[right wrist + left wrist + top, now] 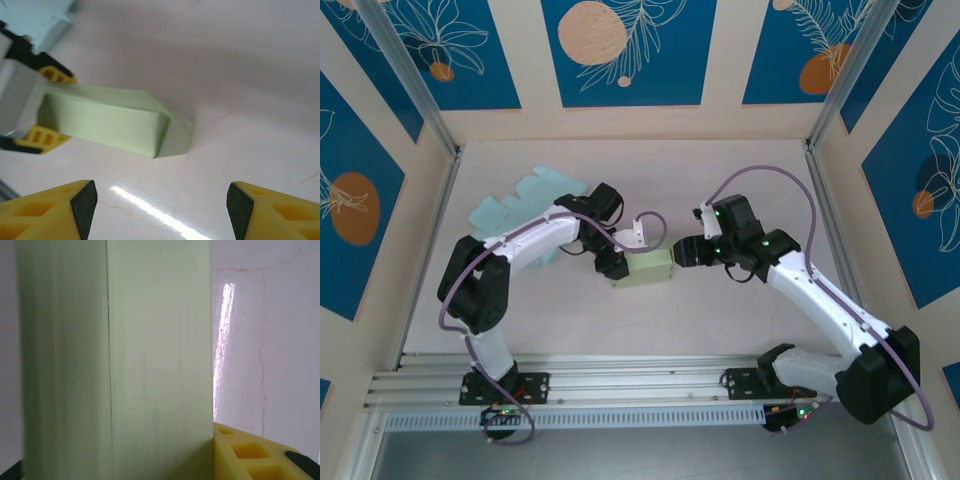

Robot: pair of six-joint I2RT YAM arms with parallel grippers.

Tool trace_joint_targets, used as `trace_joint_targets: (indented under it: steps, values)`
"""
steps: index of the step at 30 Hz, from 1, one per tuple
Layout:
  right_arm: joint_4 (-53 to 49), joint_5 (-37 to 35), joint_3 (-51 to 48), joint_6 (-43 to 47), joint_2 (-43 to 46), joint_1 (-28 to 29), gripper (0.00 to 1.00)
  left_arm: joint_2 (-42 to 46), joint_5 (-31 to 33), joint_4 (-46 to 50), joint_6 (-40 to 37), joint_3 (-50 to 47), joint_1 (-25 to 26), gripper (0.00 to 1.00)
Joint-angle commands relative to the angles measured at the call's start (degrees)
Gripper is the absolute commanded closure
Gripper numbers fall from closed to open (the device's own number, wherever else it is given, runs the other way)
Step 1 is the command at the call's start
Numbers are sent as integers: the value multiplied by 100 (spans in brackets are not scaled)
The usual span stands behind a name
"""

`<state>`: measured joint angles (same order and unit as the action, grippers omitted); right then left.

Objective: Fold the paper box

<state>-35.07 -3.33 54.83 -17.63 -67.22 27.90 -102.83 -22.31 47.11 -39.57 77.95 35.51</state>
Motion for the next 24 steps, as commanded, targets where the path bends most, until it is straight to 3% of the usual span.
trace_joint_targets:
  steps: [1,7,24]
  values:
    - [140,-461,250,570,-329,27,29,-47,-128,143,-157,171,-44,55]
    - [241,-111,561,825,-905,75,32,32,28,-264,-83,-74,-47,49]
    - [142,-62,1223,950,-1735,101,48,226,327,-765,1,-388,-49,49]
